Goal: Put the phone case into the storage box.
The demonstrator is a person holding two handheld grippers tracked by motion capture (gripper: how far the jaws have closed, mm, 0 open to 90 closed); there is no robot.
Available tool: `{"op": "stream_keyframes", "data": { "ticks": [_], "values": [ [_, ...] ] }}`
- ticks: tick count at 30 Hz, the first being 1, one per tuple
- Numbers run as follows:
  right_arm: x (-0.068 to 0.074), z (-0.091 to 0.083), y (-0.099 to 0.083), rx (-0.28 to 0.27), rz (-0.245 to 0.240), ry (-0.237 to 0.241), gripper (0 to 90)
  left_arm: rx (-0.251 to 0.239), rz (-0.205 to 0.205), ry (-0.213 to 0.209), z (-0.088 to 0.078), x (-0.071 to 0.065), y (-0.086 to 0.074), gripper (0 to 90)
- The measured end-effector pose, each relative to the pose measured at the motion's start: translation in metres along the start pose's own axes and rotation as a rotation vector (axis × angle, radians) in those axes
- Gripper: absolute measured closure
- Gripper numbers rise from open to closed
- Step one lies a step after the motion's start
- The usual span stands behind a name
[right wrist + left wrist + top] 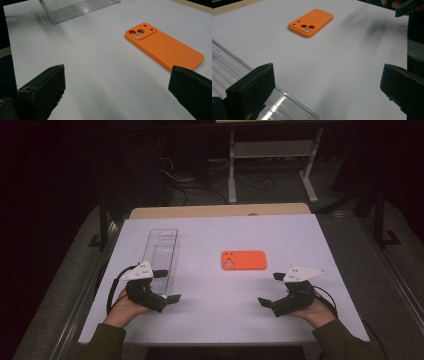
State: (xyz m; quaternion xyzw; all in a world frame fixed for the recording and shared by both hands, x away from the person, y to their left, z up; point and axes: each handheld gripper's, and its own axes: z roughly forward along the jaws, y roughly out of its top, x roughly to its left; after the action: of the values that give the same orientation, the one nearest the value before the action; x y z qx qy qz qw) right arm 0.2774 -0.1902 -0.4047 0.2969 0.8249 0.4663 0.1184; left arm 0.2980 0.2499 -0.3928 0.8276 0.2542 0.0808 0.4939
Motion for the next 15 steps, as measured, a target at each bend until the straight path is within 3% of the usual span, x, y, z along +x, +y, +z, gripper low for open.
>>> {"op": "stream_keyframes", "data": {
  "ticks": [15],
  "values": [
    [-0.001, 0.001, 0.001, -0.001, -0.003, 0.003, 0.2, -0.001, -0.007, -0.021, 0.006, -0.005, 0.012, 0.0]
  ]
}}
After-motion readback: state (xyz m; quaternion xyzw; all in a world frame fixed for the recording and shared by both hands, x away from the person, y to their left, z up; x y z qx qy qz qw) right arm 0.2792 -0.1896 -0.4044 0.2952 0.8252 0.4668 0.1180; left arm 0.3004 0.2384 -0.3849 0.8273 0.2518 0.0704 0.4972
